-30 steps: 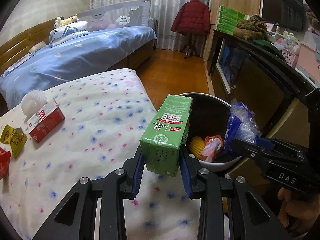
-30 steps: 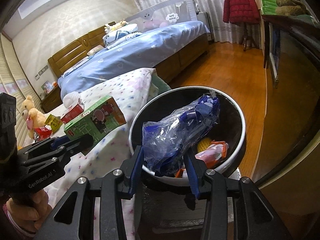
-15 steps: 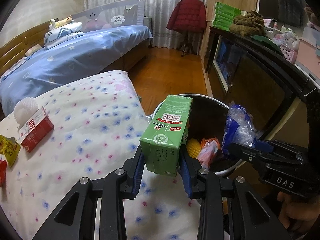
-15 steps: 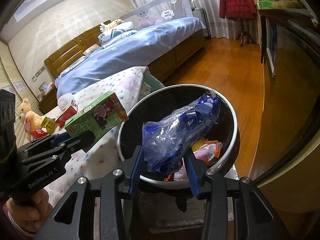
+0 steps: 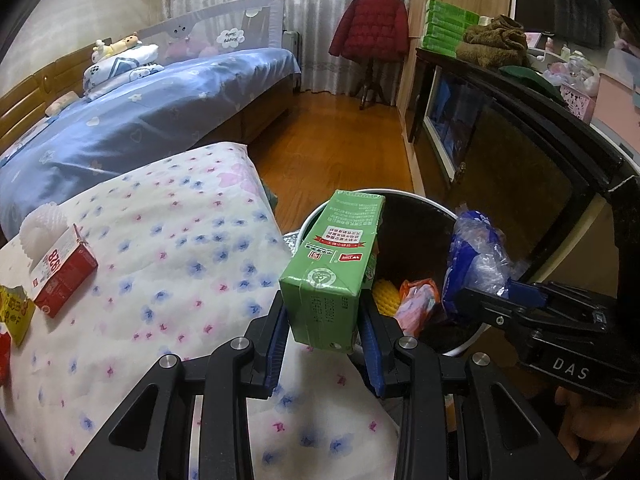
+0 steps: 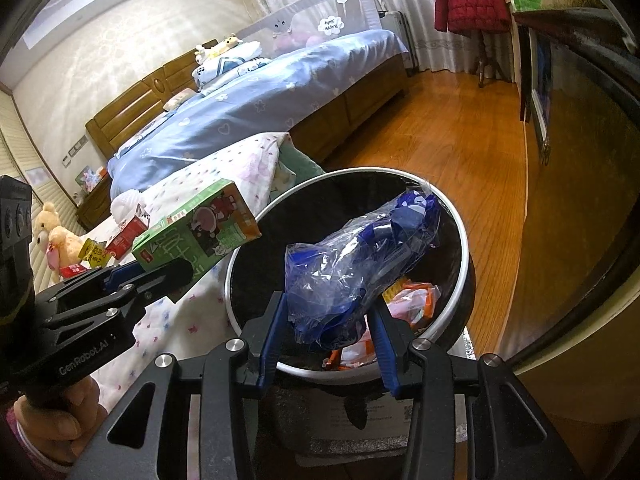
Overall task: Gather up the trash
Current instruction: 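Carry the green carton and blue bag over the bin, then open both tools to drop the carton and bag into the bin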
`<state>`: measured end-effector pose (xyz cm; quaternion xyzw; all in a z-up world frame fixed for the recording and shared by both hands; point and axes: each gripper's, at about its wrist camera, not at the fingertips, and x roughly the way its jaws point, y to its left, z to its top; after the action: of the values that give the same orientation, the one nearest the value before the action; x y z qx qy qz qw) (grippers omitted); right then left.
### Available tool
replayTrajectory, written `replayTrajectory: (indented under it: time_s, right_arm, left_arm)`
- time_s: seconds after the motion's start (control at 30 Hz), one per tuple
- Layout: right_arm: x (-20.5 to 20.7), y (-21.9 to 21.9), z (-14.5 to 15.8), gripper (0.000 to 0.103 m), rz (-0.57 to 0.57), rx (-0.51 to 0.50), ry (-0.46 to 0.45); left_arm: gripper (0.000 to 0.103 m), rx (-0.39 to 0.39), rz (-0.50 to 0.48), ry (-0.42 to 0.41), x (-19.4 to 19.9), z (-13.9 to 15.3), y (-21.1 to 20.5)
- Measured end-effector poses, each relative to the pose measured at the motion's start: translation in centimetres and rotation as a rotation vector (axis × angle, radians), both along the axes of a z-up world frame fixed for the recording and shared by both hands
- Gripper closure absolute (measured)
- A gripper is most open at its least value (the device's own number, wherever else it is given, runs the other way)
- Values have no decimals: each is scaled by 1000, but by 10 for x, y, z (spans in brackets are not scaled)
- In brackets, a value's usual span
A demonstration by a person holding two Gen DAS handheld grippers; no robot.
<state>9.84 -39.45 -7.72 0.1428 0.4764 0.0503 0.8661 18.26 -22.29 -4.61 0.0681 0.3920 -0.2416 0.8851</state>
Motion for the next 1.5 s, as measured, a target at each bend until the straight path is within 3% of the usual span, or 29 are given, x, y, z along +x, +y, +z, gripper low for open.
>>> replayTrajectory:
  time_s: [0.53,0.83,0.9,1.03,1.5]
  right_arm:
    - [9,-3,-8,61,27,1,41]
    - [7,-5,-9,51,17,8,49]
    - [6,-5,-8,51,14,8,46]
    - [3,-4,-4,38,12,9,32]
    - [-4,27,13,33,21,23,-24]
  left_arm:
    - [71,-10,-11,23,9,0,-8]
    - [70,-31,-31,44,9,4,-7]
    - [69,-36,-23,44,7,5,-3]
    - [59,-48,4,37,1,8,9]
    - [50,-82,141,6,-29,21,77]
